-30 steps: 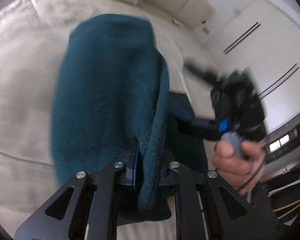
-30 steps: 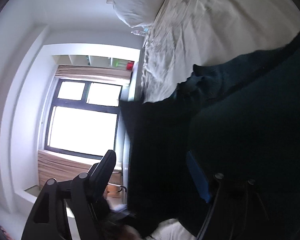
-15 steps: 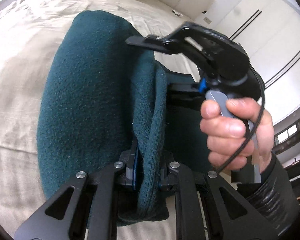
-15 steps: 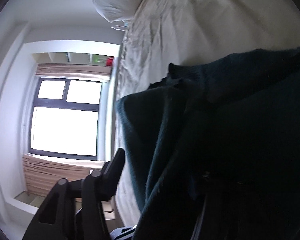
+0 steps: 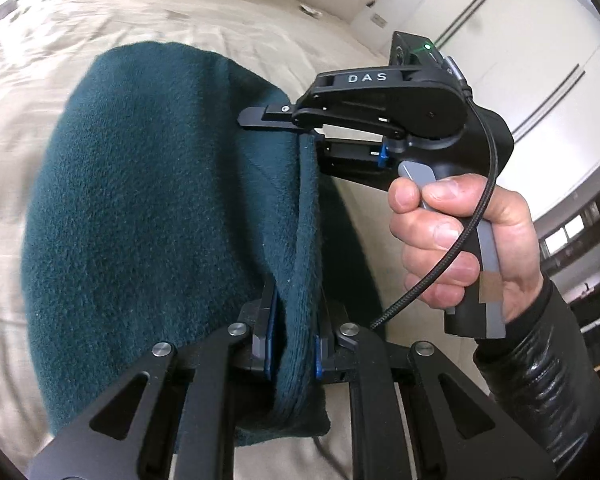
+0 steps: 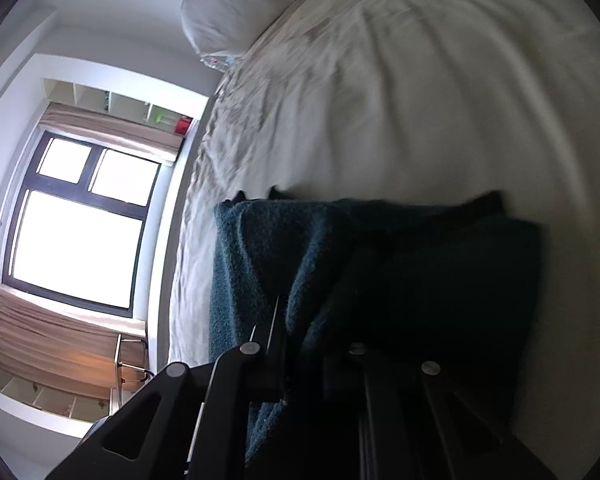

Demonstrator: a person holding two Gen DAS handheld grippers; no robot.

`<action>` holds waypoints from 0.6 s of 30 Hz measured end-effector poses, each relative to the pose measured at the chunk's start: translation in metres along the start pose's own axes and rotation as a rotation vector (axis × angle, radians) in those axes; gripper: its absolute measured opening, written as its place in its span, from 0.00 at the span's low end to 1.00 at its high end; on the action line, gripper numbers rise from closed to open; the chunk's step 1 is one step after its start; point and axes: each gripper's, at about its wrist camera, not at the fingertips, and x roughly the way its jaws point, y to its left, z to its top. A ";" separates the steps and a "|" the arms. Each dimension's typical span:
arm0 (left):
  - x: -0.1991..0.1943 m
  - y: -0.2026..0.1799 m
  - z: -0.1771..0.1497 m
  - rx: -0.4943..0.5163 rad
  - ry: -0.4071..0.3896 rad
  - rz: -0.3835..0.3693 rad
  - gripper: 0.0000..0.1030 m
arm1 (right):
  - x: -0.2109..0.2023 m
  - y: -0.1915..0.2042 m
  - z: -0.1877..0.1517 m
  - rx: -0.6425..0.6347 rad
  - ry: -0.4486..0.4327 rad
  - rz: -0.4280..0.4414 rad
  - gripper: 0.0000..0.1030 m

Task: Fold small clothes

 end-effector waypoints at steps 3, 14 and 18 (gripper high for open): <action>0.018 -0.015 0.003 0.012 0.022 0.000 0.11 | -0.013 -0.018 0.001 0.016 -0.007 -0.016 0.13; 0.055 -0.055 0.001 0.021 0.045 0.030 0.12 | -0.022 -0.059 0.014 0.053 -0.004 -0.034 0.13; 0.055 -0.067 -0.008 0.016 0.028 0.011 0.25 | -0.020 -0.065 0.010 0.077 -0.006 -0.011 0.15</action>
